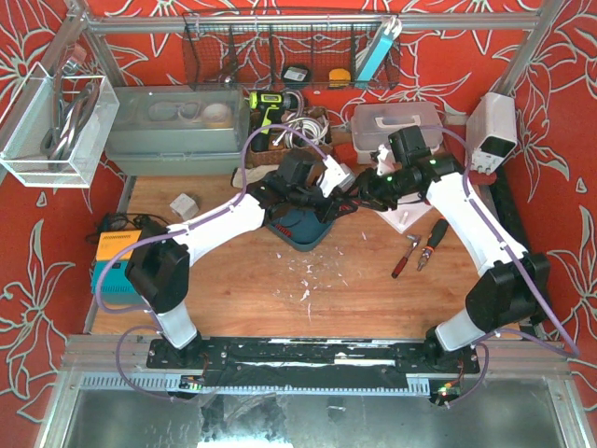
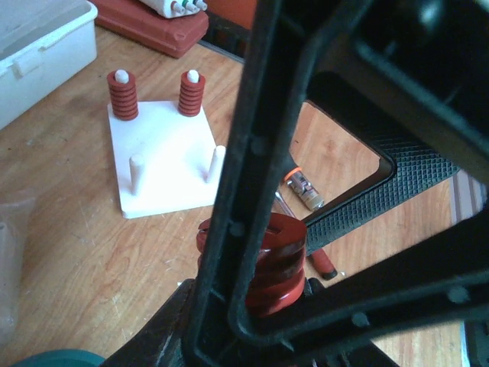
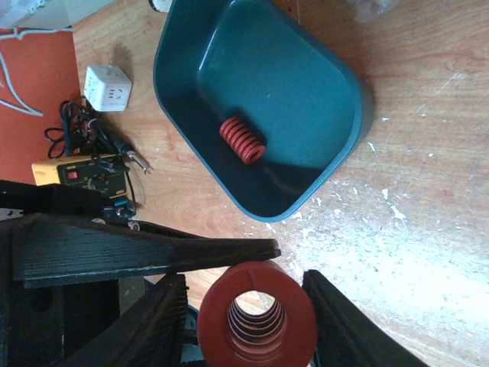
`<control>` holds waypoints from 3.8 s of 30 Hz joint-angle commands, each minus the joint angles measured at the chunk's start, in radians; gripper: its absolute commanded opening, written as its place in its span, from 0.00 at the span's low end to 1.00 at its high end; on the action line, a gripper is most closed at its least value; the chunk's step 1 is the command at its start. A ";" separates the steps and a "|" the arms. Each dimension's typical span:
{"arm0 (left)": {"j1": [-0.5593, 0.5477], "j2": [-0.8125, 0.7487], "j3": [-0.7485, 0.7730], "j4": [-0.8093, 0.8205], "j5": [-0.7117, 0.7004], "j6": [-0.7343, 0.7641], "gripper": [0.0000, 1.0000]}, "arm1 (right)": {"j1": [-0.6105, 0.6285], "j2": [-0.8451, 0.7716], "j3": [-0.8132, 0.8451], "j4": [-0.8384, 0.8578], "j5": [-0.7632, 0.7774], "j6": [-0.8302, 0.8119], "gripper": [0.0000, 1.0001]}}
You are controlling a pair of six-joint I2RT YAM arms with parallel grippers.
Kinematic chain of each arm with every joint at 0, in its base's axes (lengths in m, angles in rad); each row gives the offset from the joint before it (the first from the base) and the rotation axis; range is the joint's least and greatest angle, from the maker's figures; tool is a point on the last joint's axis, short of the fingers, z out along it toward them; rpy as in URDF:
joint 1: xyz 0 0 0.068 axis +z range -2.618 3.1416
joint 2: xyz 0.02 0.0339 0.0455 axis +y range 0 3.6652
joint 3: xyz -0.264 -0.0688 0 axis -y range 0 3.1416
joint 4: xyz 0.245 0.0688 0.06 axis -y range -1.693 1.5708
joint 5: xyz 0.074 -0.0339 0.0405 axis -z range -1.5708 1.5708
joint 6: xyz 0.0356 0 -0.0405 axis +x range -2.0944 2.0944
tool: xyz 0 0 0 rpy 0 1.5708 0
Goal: Install the large spring
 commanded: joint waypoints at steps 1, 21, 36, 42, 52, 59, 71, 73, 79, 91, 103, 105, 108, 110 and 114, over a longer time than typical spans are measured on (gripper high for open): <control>-0.005 -0.018 0.018 0.079 0.049 -0.015 0.09 | 0.005 0.001 -0.032 0.050 -0.045 0.028 0.40; 0.033 -0.018 -0.037 0.041 -0.125 -0.237 1.00 | -0.002 -0.186 -0.157 0.193 0.455 -0.120 0.00; 0.228 -0.109 -0.154 -0.241 -0.318 -0.405 1.00 | -0.033 -0.191 -0.400 0.367 0.824 -0.263 0.00; 0.238 -0.131 -0.197 -0.205 -0.274 -0.403 1.00 | -0.055 -0.124 -0.382 0.364 0.911 -0.248 0.00; 0.241 -0.114 -0.157 -0.210 -0.281 -0.392 1.00 | -0.095 -0.098 -0.445 0.464 0.902 -0.196 0.00; 0.241 -0.104 -0.148 -0.210 -0.277 -0.396 1.00 | -0.118 -0.079 -0.451 0.499 0.879 -0.185 0.00; 0.241 -0.093 -0.150 -0.215 -0.267 -0.404 1.00 | -0.133 -0.062 -0.514 0.548 0.843 -0.127 0.00; 0.241 -0.095 -0.155 -0.215 -0.268 -0.402 1.00 | -0.135 -0.056 -0.525 0.562 0.843 -0.123 0.00; 0.241 -0.091 -0.176 -0.209 -0.255 -0.407 1.00 | -0.136 -0.014 -0.539 0.620 0.821 -0.134 0.00; 0.243 -0.078 -0.122 -0.293 -0.495 -0.416 1.00 | -0.136 0.065 -0.509 0.589 0.768 -0.140 0.48; 0.254 -0.117 -0.083 -0.453 -0.810 -0.667 1.00 | -0.134 -0.246 -0.405 0.082 0.597 -0.075 0.73; 0.262 -0.101 -0.051 -0.508 -0.837 -0.714 1.00 | -0.130 -0.339 -0.416 0.050 0.582 -0.136 0.75; 0.268 -0.059 0.025 -0.599 -0.840 -0.812 1.00 | -0.128 -0.448 -0.418 -0.019 0.568 -0.232 0.81; 0.268 -0.023 0.081 -0.677 -0.820 -0.906 0.91 | -0.127 -0.512 -0.419 -0.068 0.565 -0.276 0.91; 0.260 0.040 0.172 -0.784 -0.723 -1.041 0.79 | -0.126 -0.619 -0.439 -0.143 0.558 -0.323 0.99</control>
